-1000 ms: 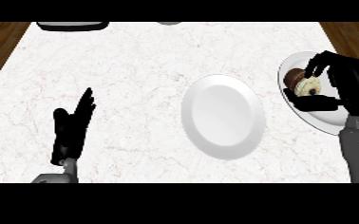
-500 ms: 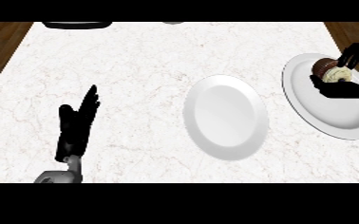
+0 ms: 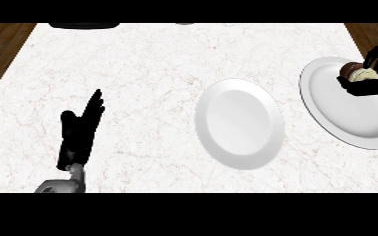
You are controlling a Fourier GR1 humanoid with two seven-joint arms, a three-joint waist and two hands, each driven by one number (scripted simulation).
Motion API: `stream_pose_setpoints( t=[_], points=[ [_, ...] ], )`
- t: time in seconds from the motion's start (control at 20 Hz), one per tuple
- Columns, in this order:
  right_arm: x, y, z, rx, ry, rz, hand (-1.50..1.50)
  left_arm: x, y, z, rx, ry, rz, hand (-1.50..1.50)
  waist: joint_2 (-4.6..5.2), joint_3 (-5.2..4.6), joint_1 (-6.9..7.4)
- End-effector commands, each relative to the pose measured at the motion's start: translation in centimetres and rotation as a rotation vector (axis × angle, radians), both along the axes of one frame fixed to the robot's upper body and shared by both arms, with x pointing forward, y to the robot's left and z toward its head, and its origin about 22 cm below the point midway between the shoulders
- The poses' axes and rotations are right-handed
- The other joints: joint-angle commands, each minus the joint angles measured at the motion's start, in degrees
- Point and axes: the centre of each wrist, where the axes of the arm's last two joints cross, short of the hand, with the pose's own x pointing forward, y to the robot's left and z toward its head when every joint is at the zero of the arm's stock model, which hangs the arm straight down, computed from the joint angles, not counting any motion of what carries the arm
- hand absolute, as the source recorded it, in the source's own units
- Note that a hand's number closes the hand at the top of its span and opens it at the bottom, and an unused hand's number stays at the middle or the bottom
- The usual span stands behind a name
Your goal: Pick the cupcake from the plate and place it in the plate
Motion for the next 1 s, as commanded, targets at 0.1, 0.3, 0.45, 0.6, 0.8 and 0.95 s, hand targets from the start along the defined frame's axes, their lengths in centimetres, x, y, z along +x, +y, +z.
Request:
stream_pose_setpoints(
  t=[0.1, 0.3, 0.45, 0.6, 0.8, 0.95],
  points=[
    [1.1, -1.8, -1.3, 0.045, 0.212, 0.044, 1.50, 1.0, -0.6, 0.2, 0.001, -0.004, -0.005, 0.00, 0.15, 0.01, 0.33],
    [-1.4, -4.7, -4.8, 0.077, 0.377, 0.054, 1.50, -1.1, -1.0, -0.6, -0.006, -0.006, -0.017, 0.00, 0.40, 0.10, 1.25],
    [-0.5, -4.4, -4.8, 0.080, 0.447, 0.078, -1.50, 2.1, -0.5, 0.6, 0.009, -0.009, -0.025, 0.00, 0.45, 0.07, 0.64],
    [-0.9, -5.6, -4.1, 0.110, 0.392, 0.193, -1.50, 1.6, -0.5, 0.2, -0.006, -0.016, -0.013, 0.00, 0.21, 0.05, 0.21],
    [-1.4, -5.8, -4.6, 0.261, 0.231, 0.294, -1.50, 0.7, -0.8, -0.6, -0.011, 0.008, -0.006, 0.00, 0.00, 0.07, -0.20],
    [-0.6, -5.8, -3.8, 0.494, 0.021, 0.311, -1.50, -0.2, -0.6, -0.3, -0.012, -0.002, -0.011, 0.00, 0.01, 0.23, 0.51]
  ],
)
